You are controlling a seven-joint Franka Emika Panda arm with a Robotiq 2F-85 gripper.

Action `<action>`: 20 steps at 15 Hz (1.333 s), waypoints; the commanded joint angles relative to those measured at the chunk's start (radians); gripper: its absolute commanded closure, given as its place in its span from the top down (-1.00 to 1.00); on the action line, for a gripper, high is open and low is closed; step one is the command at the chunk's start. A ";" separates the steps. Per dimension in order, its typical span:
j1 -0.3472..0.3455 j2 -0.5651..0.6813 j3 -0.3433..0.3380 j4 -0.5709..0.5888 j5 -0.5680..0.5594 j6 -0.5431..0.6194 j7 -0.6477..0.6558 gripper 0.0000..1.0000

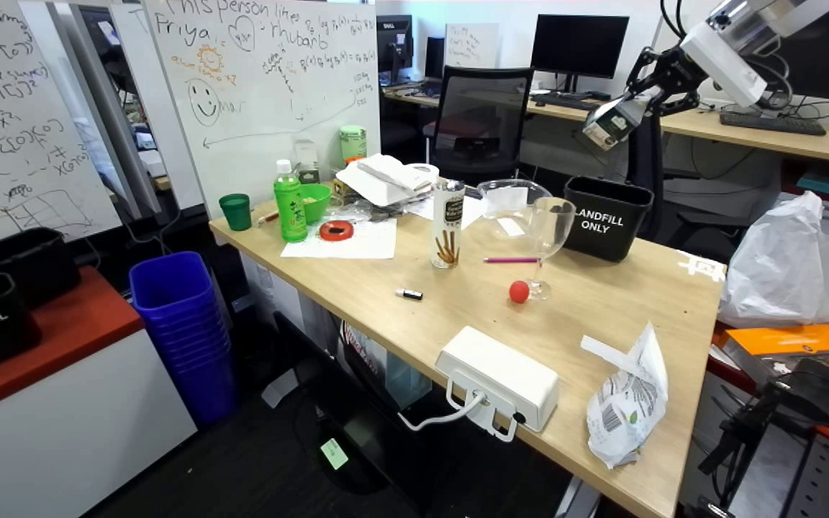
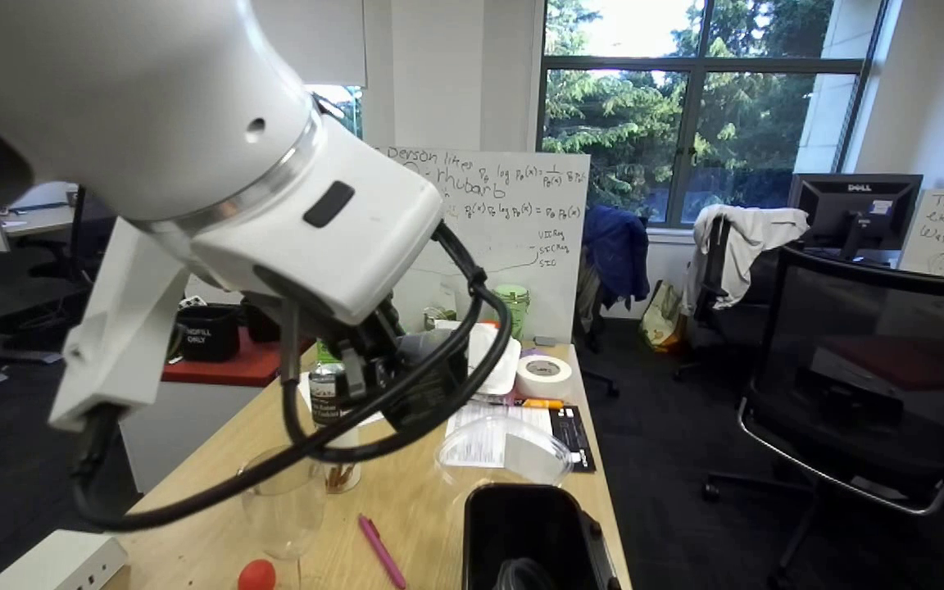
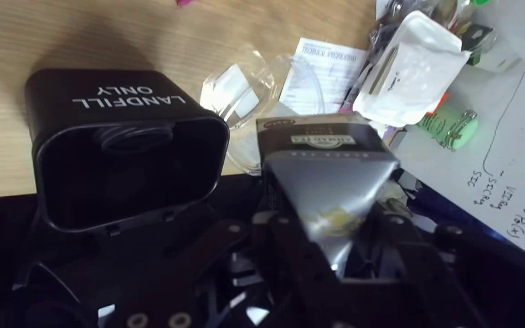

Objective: Place the box in the black bin

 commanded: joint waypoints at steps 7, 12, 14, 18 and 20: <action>0.013 0.265 -0.049 0.116 -0.058 0.202 0.140 -0.84; 0.021 0.346 -0.089 0.148 -0.188 0.142 0.355 -0.84; 0.019 0.365 -0.092 0.169 -0.216 0.134 0.459 -0.84; 0.025 0.387 -0.097 0.194 -0.244 0.129 0.592 0.06; 0.028 0.377 -0.099 0.188 -0.256 0.097 0.635 0.29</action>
